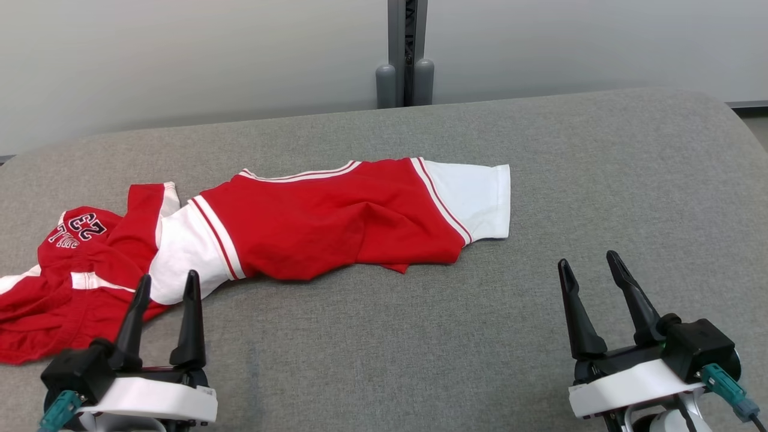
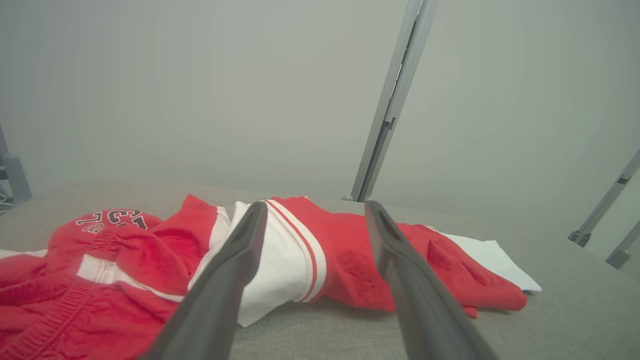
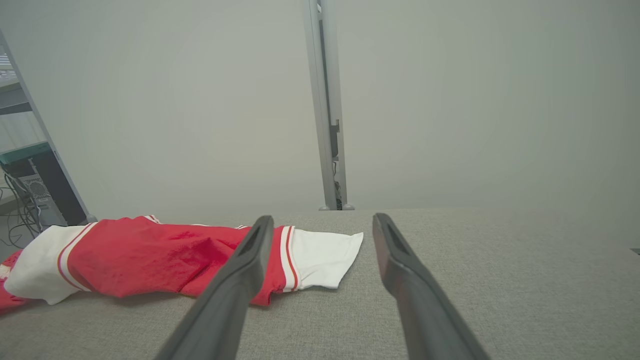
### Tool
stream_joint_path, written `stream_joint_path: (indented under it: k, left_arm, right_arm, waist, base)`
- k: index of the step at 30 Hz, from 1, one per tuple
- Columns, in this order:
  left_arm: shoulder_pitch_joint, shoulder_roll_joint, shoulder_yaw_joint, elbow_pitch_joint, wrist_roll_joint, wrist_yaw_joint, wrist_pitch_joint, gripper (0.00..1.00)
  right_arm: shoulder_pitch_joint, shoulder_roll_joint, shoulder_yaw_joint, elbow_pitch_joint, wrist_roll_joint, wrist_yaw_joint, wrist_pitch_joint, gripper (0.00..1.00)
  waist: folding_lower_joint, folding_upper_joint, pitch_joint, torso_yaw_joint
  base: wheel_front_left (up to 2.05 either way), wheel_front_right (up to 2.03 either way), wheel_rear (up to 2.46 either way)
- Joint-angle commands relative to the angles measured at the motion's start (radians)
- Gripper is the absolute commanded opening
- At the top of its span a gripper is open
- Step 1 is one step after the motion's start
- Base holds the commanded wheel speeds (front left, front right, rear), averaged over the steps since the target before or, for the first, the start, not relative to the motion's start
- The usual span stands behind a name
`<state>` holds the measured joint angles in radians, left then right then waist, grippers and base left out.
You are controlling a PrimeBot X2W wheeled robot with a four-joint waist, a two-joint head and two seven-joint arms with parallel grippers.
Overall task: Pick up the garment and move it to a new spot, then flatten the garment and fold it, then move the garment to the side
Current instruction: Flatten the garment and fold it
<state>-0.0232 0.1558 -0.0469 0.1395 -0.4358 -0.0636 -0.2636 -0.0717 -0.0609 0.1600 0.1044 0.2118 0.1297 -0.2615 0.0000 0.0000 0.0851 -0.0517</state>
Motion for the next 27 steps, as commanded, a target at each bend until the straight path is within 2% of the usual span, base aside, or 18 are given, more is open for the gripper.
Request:
stream_joint_path:
  k: [1,4,10,16,17,21,27]
  left_arm:
    - [0.006,-0.005,0.006,0.005,0.010,-0.012,-0.001,1.00]
    - [-0.009,-0.023,0.011,0.014,0.025,-0.029,-0.001,1.00]
    - [-0.035,-0.039,0.003,0.021,0.039,-0.050,-0.001,1.00]
    - [-0.066,-0.050,-0.014,0.021,0.034,-0.062,-0.001,1.00]
    - [-0.066,-0.050,-0.014,0.021,0.034,-0.062,-0.001,1.00]
    - [-0.082,-0.054,-0.018,0.022,0.031,-0.067,-0.001,1.00]
    - [-0.100,-0.057,-0.037,0.035,0.027,-0.067,-0.001,1.00]
  right_arm:
    - [0.007,-0.007,-0.007,-0.002,0.005,0.002,-0.005,1.00]
    - [-0.001,-0.008,0.010,0.017,0.031,0.002,-0.005,1.00]
    - [-0.062,-0.043,0.113,0.110,0.149,0.002,-0.005,1.00]
    - [-0.169,-0.070,0.158,0.287,0.248,0.002,-0.003,1.00]
    - [-0.169,-0.070,0.158,0.287,0.248,0.002,-0.003,1.00]
    - [-0.256,-0.085,0.176,0.421,0.252,0.002,0.022,1.00]
    - [-0.349,-0.063,0.197,0.572,0.311,0.002,0.039,1.00]
  waist:
    - [0.0000,0.0000,-0.002,0.001]
    - [0.0000,0.0000,-0.004,0.005]
    - [0.0000,0.0000,0.012,0.037]
    - [0.0000,0.0000,0.049,0.114]
    - [0.0000,0.0000,0.049,0.114]
    - [0.0000,0.0000,0.076,0.163]
    - [0.0000,0.0000,0.099,0.219]
  base:
    - [0.00,0.00,0.00]
    - [0.00,0.00,0.00]
    - [0.00,0.00,0.00]
    - [0.00,0.00,0.00]
    - [0.00,0.00,0.00]
    - [0.00,0.00,0.00]
    - [0.00,0.00,0.00]
